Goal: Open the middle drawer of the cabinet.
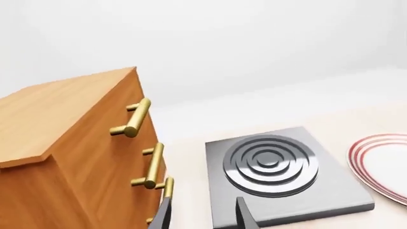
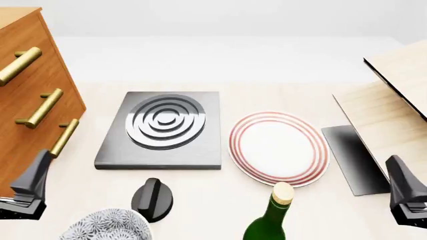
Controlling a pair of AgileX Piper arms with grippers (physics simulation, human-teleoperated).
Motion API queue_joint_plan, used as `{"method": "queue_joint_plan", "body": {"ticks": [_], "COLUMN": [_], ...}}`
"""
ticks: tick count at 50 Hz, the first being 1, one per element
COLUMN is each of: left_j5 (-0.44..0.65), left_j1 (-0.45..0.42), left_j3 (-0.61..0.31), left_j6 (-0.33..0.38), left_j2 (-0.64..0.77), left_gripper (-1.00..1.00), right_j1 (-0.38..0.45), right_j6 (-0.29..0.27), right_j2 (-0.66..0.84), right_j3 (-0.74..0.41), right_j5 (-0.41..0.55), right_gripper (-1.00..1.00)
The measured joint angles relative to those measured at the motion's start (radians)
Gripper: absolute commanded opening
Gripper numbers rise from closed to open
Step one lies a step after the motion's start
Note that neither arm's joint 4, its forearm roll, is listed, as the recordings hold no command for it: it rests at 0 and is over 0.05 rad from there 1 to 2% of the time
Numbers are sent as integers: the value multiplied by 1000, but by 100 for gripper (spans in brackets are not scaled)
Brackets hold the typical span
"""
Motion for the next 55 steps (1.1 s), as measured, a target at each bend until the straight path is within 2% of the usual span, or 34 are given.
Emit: {"method": "queue_joint_plan", "body": {"ticks": [10,25,37,55], "left_j5": [-14,83,120,27], "left_j1": [-32,-101,-168,-246], "left_j3": [-29,-105,-149,-169], "left_j6": [114,308,461,680], "left_j2": [27,-23,-38,94], "left_gripper": [100,100,100,100], "right_j1": [0,0,0,0], "right_j6": [0,0,0,0], "right_j2": [0,0,1,1], "right_j3": [0,0,0,0], "right_j5": [0,0,-1,-1], "right_gripper": [100,100,100,100]}}
